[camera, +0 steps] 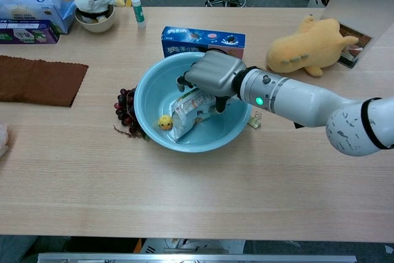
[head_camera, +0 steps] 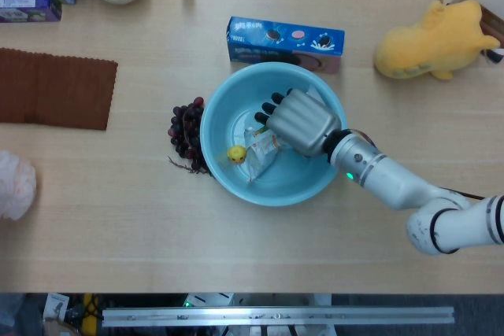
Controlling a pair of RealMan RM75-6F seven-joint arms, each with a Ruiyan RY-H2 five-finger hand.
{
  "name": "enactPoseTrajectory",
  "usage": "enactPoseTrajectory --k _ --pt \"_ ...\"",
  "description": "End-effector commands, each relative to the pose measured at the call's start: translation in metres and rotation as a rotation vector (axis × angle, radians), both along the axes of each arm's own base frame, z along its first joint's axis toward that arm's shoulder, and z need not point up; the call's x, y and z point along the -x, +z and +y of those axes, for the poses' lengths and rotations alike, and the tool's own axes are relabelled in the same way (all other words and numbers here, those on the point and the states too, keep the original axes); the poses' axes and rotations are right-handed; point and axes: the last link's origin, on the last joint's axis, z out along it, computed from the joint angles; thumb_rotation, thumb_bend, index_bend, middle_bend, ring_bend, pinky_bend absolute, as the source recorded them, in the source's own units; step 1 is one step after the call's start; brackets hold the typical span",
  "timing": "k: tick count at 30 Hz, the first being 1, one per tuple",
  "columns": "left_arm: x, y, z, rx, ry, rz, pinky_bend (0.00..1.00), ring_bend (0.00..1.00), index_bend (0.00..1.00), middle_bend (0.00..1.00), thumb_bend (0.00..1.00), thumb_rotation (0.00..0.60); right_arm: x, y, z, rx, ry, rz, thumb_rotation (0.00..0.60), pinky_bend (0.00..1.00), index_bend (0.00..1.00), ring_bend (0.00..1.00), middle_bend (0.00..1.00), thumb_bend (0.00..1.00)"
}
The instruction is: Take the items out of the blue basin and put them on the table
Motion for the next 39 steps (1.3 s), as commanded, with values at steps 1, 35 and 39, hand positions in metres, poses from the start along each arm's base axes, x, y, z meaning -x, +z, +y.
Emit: enactPoseTrajectory --k 1,35,39 --pt "0.0 0.0 0.0 0.0 0.0 0.0 0.33 0.23 0.19 0.25 0.27 0.6 -0.002 -0.006 0.0 0.007 0.003 0.027 0.6 0.51 0.27 0.28 0.34 0.18" --pt "-0.004 0.003 0.004 0.002 -0.011 -0.003 0.33 0.23 0.19 0.25 0.27 0.6 0.052 0.147 -0.018 0.283 -0.155 -0.296 0.6 0.8 0.66 0.6 0.56 0.35" --pt "-0.007 0.001 0.007 0.006 -0.022 -0.003 0.33 0.23 0.19 0.25 0.27 0.6 0.083 0.161 -0.017 0.308 -0.212 -0.265 0.6 0.8 0.66 0.6 0.56 0.35"
